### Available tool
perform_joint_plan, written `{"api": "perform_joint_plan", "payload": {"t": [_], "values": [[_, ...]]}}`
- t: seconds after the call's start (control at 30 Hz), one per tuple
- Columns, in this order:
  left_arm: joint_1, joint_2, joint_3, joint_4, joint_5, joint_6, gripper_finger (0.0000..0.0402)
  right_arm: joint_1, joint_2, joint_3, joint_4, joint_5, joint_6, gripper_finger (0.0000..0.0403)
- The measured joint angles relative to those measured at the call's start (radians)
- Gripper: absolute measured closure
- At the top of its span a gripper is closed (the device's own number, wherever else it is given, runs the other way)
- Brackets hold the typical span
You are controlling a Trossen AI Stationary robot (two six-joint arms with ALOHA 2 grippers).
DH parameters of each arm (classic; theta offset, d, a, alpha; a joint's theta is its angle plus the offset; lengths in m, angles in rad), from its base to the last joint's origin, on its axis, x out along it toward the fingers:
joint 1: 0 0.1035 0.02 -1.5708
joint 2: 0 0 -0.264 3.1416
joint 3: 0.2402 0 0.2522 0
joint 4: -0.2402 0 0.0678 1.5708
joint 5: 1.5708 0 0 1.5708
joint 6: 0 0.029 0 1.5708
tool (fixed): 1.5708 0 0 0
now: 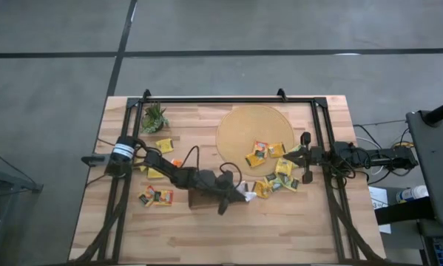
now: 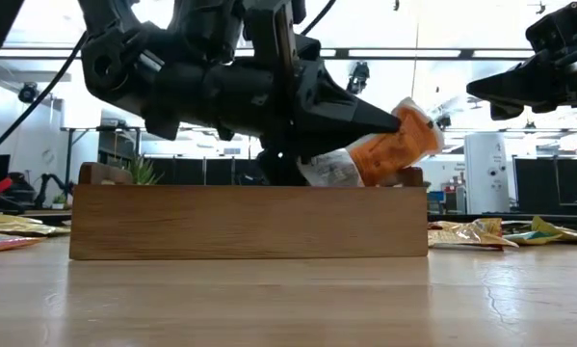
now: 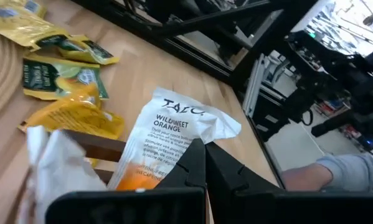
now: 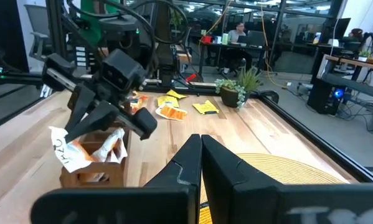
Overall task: Pick & Place Tea
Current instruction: Put the white tea bag into the right section of the wooden organizer
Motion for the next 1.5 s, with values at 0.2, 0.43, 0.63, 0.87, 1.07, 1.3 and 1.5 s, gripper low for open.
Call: {"api": "perform_joint_plan", "payload": {"t": [0.2, 0.43, 0.63, 0.87, 1.07, 1.3, 1.5], "values": [[0.000, -0.039, 0.000, -0.015, 0.028, 0.001, 0.0401, 0.000, 0.000, 0.000, 0.000, 0.000, 0.000, 0.0394], [0.001, -0.082, 0.000, -0.184, 0.013, 0.000, 0.0401, 0.000, 0.000, 0.000, 0.000, 0.000, 0.000, 0.0394], [0.003, -0.103, 0.000, -0.240, -0.045, 0.004, 0.0401, 0.000, 0.000, 0.000, 0.000, 0.000, 0.000, 0.0394], [0.003, -0.104, 0.000, -0.244, -0.044, 0.052, 0.0390, 0.000, 0.000, 0.000, 0.000, 0.000, 0.000, 0.0394], [0.003, -0.107, 0.000, -0.244, -0.045, 0.083, 0.0370, 0.000, 0.000, 0.000, 0.000, 0.000, 0.000, 0.0394], [0.000, -0.114, 0.001, -0.244, -0.044, 0.113, 0.0328, 0.000, 0.000, 0.000, 0.000, 0.000, 0.000, 0.0394], [0.000, -0.157, 0.001, -0.306, -0.066, 0.117, 0.0295, 0.000, 0.000, 0.000, 0.000, 0.000, 0.000, 0.0394]]}}
